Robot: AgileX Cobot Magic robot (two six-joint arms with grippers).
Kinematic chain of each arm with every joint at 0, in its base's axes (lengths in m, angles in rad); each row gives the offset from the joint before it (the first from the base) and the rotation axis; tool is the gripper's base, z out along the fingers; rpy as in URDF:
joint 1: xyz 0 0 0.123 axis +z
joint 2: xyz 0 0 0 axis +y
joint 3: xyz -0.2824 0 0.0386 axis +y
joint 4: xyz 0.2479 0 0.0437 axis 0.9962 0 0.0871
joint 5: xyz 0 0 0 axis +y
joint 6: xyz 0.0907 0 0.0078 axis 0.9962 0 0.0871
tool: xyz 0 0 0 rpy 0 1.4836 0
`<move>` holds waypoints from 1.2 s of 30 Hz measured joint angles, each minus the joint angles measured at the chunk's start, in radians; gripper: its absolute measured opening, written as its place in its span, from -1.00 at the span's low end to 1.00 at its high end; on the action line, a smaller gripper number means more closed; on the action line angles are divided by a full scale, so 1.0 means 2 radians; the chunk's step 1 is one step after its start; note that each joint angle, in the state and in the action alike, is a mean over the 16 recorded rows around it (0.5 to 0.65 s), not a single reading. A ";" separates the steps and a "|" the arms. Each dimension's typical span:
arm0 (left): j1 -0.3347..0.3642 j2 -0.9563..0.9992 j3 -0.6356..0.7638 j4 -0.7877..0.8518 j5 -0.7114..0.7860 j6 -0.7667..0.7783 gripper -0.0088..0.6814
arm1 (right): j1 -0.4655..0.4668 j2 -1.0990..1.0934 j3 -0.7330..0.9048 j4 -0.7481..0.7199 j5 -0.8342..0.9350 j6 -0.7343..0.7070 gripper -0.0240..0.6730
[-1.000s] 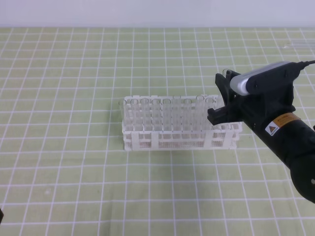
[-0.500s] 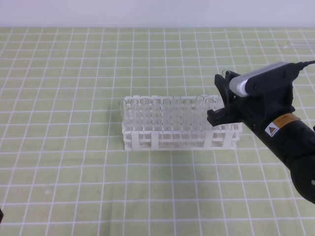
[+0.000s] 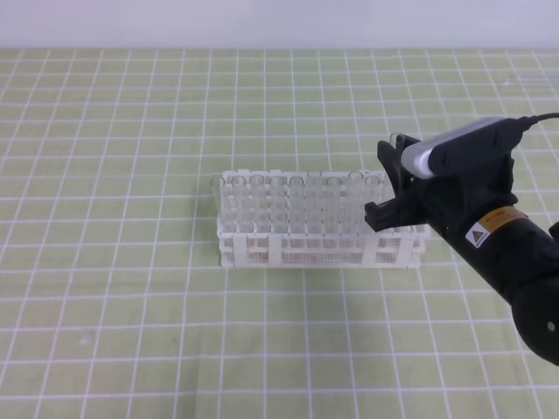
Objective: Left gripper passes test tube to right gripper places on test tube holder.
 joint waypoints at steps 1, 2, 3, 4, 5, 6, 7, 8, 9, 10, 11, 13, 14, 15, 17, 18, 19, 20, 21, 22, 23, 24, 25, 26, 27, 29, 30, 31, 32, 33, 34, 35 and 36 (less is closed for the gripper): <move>0.001 0.001 0.000 0.000 0.000 0.000 -0.98 | 0.000 0.000 0.002 0.000 -0.002 0.000 -0.64; 0.002 0.002 -0.001 0.000 0.000 0.000 -0.98 | 0.000 0.000 0.004 0.000 -0.005 0.000 -0.64; 0.003 0.001 -0.001 0.000 -0.001 0.000 -0.98 | 0.000 0.000 0.006 0.000 -0.008 0.000 -0.64; 0.003 0.001 -0.001 0.000 -0.001 0.000 -0.98 | 0.000 0.000 0.008 0.000 -0.011 0.000 -0.64; 0.003 0.001 -0.001 0.000 -0.002 0.000 -0.98 | 0.000 0.000 0.011 0.000 -0.014 0.000 -0.64; 0.003 0.001 -0.001 0.000 -0.002 0.000 -0.98 | 0.000 0.000 0.014 0.000 -0.018 0.000 -0.64; 0.003 0.002 -0.001 0.000 -0.003 0.000 -0.98 | 0.000 0.000 0.016 0.000 -0.021 0.000 -0.64; 0.003 0.003 -0.001 0.000 -0.002 0.000 -0.98 | 0.000 0.000 0.019 0.000 -0.024 0.000 -0.64; 0.003 0.003 -0.001 0.000 -0.003 0.000 -0.98 | 0.000 0.000 0.022 0.000 -0.027 0.000 -0.63; 0.003 0.003 -0.001 0.000 -0.003 0.000 -0.98 | 0.000 0.000 0.024 0.000 -0.031 0.000 -0.63; 0.003 0.003 -0.001 0.000 -0.004 0.000 -0.98 | 0.000 0.000 0.027 0.001 -0.034 0.000 -0.62; 0.003 0.003 -0.001 0.000 -0.005 0.000 -0.98 | 0.000 0.000 0.032 0.001 -0.039 0.001 -0.60; 0.003 0.003 -0.001 0.000 -0.005 0.000 -0.98 | 0.000 0.000 0.033 0.001 -0.042 0.001 -0.58; 0.003 0.002 -0.001 0.000 -0.006 0.000 -0.98 | 0.000 0.000 0.035 0.001 -0.043 0.001 -0.55; 0.003 0.002 -0.001 0.000 -0.004 0.000 -0.98 | 0.000 0.000 0.037 0.001 -0.046 0.001 -0.47; 0.003 0.002 -0.001 0.000 -0.004 0.000 -0.98 | 0.000 0.000 0.038 0.001 -0.046 0.001 -0.43; 0.003 0.002 -0.001 0.000 -0.004 0.000 -0.98 | 0.000 0.000 0.039 0.002 -0.046 0.001 -0.38; 0.003 0.002 -0.001 0.000 -0.004 0.000 -0.98 | 0.000 0.000 0.039 0.002 -0.047 0.002 -0.33; 0.003 0.002 -0.001 0.000 -0.004 0.000 -0.98 | 0.000 0.000 0.039 0.002 -0.047 0.002 -0.28; 0.003 0.003 -0.001 0.000 -0.004 0.000 -0.98 | 0.000 0.000 0.039 0.002 -0.047 0.002 -0.23; 0.003 0.002 -0.001 0.000 -0.004 0.000 -0.98 | 0.000 -0.001 0.039 0.002 -0.047 0.002 -0.17; 0.003 0.001 -0.001 0.000 -0.004 0.000 -0.98 | 0.000 -0.001 0.039 0.003 -0.048 0.002 -0.12; 0.003 0.001 -0.001 0.000 -0.004 0.001 -0.98 | 0.000 -0.002 0.039 0.003 -0.048 0.002 -0.07; 0.003 0.001 -0.001 0.000 -0.004 0.001 -0.98 | 0.000 -0.004 0.039 0.003 -0.048 0.002 -0.02; 0.003 0.002 -0.001 0.000 -0.004 0.001 -0.98 | 0.000 -0.007 0.039 0.003 -0.048 0.002 0.03; 0.003 0.003 -0.002 0.000 -0.003 0.001 -0.98 | 0.000 -0.016 0.039 0.004 -0.047 0.002 0.10; 0.003 0.003 -0.002 0.000 -0.003 0.001 -0.98 | 0.000 -0.022 0.039 0.004 -0.047 0.002 0.12; 0.003 0.004 -0.002 0.000 -0.003 0.001 -0.98 | 0.000 -0.030 0.039 0.004 -0.047 0.002 0.12; 0.003 0.003 -0.002 0.000 -0.003 0.001 -0.98 | 0.000 -0.040 0.039 0.004 -0.046 0.002 0.11; 0.003 0.003 -0.001 0.000 -0.004 0.001 -0.98 | 0.000 -0.051 0.039 0.004 -0.045 0.002 0.07; 0.003 0.002 -0.001 0.000 -0.004 0.001 -0.98 | 0.000 -0.063 0.039 0.004 -0.043 0.002 0.02; 0.003 0.002 -0.001 0.000 -0.004 0.001 -0.98 | 0.000 -0.077 0.039 0.004 -0.039 0.001 -0.04; 0.003 0.003 -0.001 0.000 -0.004 0.001 -0.98 | 0.000 -0.092 0.039 0.005 -0.034 0.000 -0.10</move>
